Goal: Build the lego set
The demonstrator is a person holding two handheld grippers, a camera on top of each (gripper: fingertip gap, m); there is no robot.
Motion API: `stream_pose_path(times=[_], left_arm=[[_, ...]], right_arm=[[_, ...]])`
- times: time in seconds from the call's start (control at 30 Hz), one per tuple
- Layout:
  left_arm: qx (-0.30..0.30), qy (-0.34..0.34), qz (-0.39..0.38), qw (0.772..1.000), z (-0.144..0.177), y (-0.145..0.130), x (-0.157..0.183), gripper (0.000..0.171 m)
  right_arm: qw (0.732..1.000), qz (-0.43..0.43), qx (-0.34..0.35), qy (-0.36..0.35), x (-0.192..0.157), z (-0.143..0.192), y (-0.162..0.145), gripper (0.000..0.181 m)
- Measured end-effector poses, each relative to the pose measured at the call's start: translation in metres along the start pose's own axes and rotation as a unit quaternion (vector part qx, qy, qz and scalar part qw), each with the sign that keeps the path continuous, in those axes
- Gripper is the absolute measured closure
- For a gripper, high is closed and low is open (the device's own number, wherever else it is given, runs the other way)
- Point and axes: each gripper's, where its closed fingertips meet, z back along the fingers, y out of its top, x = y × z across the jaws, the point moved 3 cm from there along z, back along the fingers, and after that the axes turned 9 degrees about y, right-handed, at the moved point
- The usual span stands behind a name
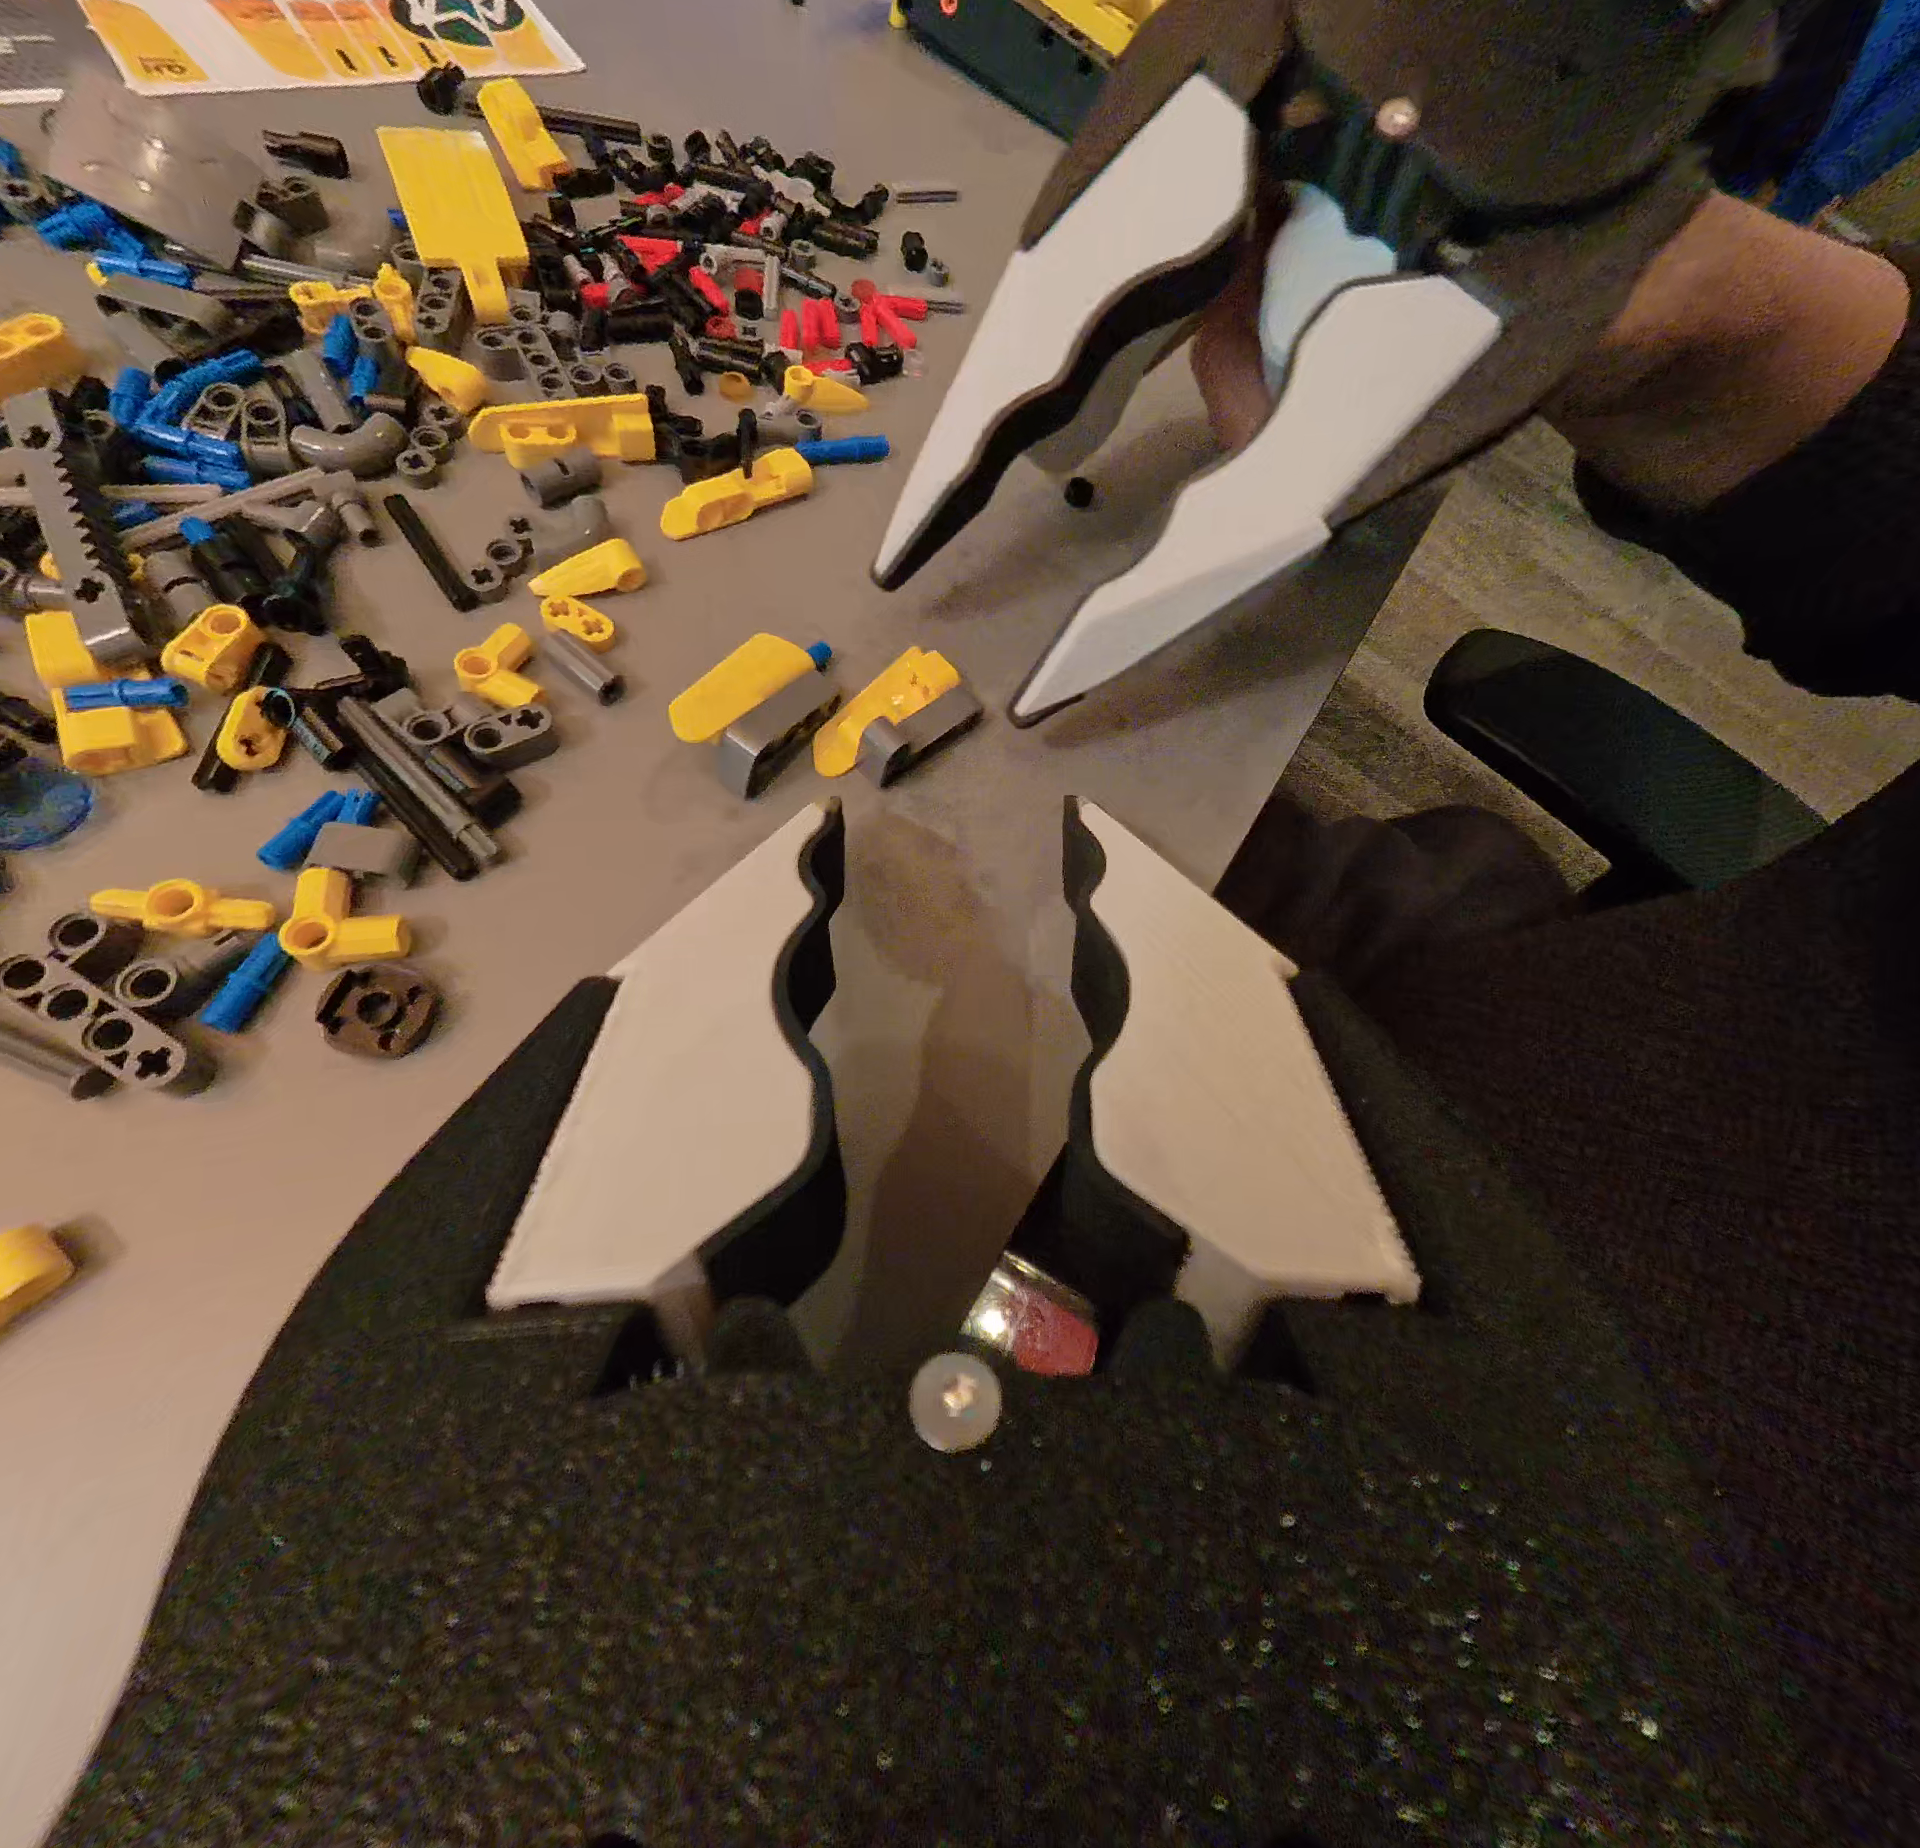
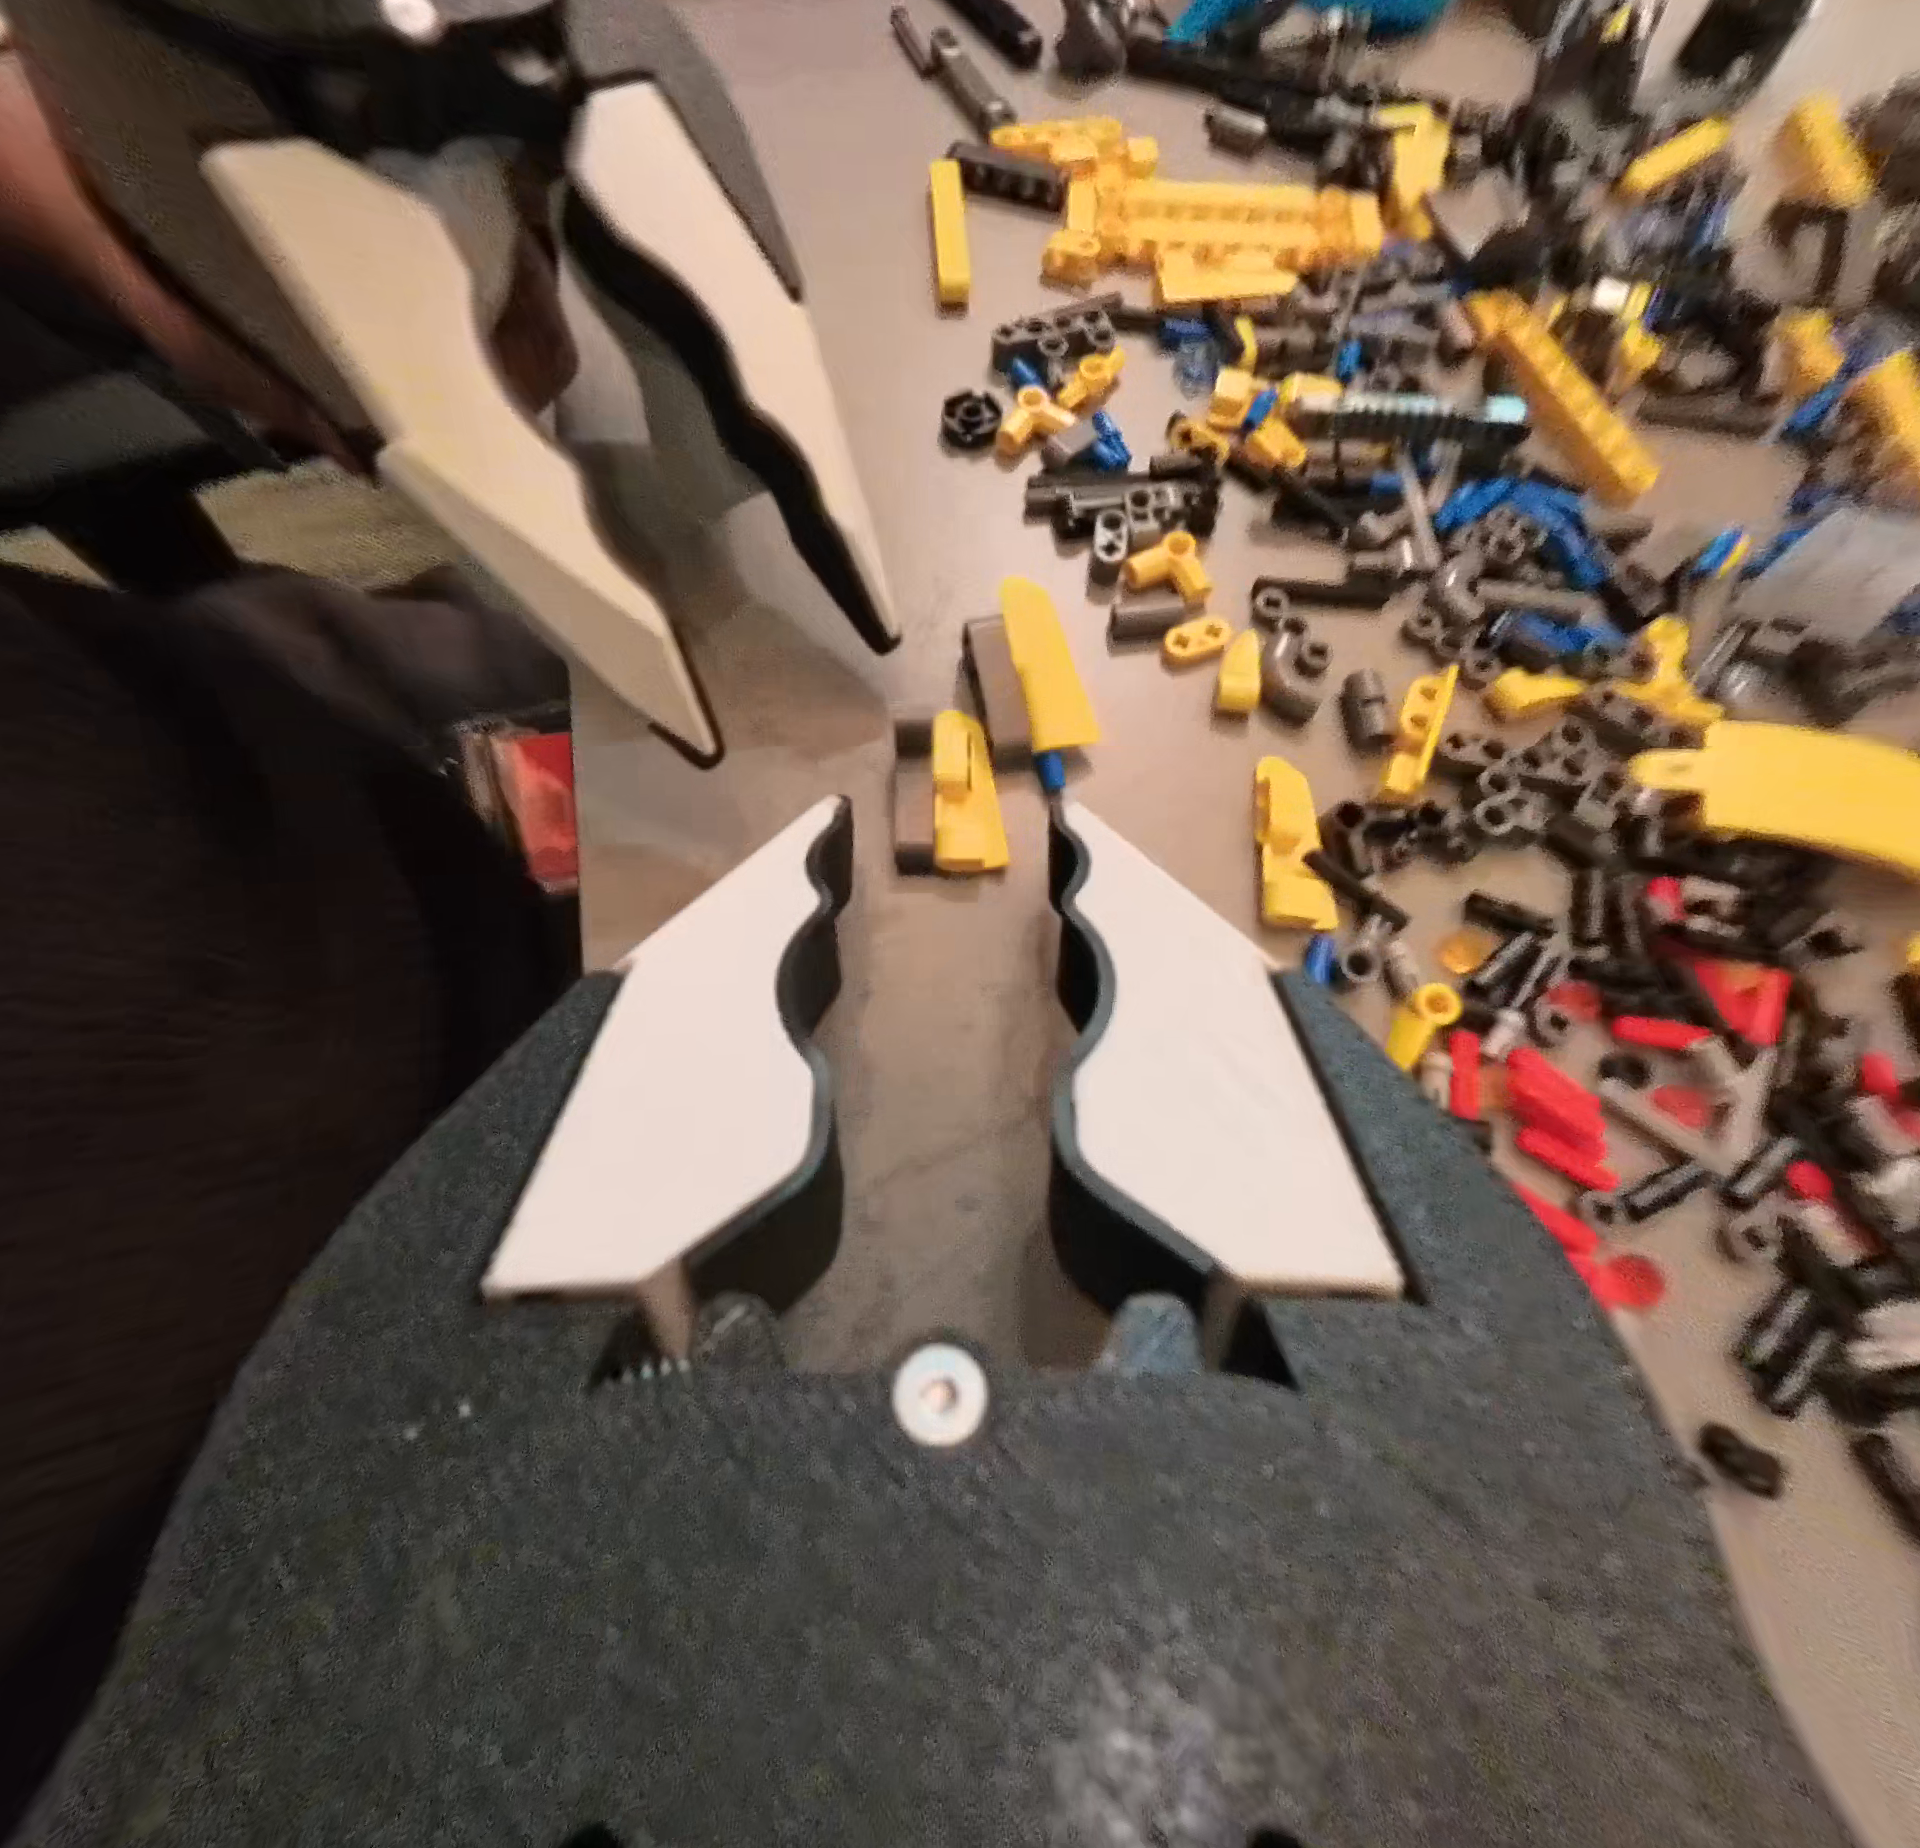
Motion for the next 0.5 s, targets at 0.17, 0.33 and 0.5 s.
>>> stream_pose_path(times=[0.17,0.33,0.5], left_arm=[[0.005,0.005,0.002,1.0,0.0012,0.0018,-0.0002,0.13],[0.01,0.005,0.028,1.0,0.0033,0.0026,-0.0054,0.13],[0.012,-0.014,0.069,0.997,0.0043,0.0024,-0.0077,0.129]], right_arm=[[0.997,-0.07,-0.032,0.03,0.003,-0.0089,-0.0076,0.146],[0.997,0.012,-0.072,-0.03,0.0048,-0.0096,-0.0074,0.159],[0.984,0.14,-0.072,-0.084,-0.0016,-0.0094,-0.0031,0.159]])
